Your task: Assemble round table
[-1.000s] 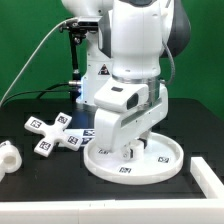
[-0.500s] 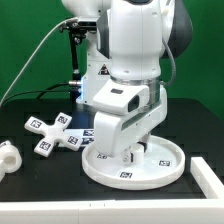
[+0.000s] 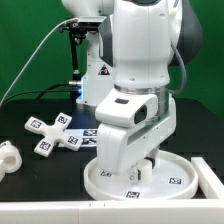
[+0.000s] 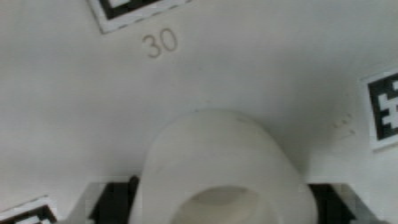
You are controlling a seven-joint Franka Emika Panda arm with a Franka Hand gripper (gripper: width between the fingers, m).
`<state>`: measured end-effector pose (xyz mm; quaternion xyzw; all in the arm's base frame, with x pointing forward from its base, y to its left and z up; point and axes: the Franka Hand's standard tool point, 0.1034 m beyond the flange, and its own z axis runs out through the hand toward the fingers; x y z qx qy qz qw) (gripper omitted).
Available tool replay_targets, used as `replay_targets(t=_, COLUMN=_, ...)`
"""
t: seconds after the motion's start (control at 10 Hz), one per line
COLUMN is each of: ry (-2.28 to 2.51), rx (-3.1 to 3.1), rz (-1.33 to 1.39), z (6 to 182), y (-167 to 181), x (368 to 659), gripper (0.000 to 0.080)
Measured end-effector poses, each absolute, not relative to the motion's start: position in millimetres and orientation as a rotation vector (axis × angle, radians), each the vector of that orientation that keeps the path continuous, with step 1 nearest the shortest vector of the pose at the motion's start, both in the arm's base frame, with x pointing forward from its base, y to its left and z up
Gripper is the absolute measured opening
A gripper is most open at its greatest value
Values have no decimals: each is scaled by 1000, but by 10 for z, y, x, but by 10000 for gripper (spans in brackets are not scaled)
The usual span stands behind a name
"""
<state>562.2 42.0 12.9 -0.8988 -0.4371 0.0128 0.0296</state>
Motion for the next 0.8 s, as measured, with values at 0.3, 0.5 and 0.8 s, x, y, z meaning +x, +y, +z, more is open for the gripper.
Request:
replay_targets(t=0.3, ry=-1319, rx=-2798, rz=73, z=116, y=427, x=5687, gripper=404)
replay_targets(t=0.5, ry=-1297, rx=-2815, rz=68, z=116, y=427, x=5687, gripper=404)
replay_targets(t=0.8, ry=-1295, rx=-2814, rz=69, z=110, y=425, x=5684, gripper=484)
